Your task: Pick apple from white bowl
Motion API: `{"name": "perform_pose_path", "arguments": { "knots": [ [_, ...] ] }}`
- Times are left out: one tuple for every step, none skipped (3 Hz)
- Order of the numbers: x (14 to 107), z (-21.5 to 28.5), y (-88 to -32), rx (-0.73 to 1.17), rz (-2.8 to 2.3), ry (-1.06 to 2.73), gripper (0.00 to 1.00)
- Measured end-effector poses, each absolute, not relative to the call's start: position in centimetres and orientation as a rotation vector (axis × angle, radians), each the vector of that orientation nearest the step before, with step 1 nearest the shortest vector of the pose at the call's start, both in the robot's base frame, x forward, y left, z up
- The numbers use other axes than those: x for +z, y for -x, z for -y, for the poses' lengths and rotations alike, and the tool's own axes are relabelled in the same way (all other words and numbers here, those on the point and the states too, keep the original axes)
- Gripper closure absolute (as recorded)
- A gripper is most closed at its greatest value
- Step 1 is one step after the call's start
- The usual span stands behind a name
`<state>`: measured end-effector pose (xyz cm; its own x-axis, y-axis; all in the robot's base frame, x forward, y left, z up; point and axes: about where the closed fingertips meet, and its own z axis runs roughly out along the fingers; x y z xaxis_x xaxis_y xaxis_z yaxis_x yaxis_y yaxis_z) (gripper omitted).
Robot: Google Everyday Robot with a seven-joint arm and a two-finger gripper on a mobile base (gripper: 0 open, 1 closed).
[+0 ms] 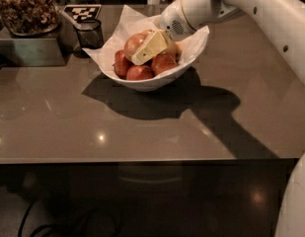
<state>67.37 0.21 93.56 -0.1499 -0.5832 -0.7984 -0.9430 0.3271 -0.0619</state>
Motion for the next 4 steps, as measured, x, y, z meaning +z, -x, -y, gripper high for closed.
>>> {"name": "perform_pose_path", "arguments": {
  "knots": [
    [93.6, -0.2, -67.5, 0.601, -1.839, 1.349, 0.01],
    [94.2, -1.1, -68.0, 0.580, -1.812, 1.331, 0.02],
    [93.8, -1.7, -67.8, 0.590, -1.817, 1.324, 0.02],
    [93.4, -2.2, -67.5, 0.599, -1.828, 1.321, 0.03]
  ]
}}
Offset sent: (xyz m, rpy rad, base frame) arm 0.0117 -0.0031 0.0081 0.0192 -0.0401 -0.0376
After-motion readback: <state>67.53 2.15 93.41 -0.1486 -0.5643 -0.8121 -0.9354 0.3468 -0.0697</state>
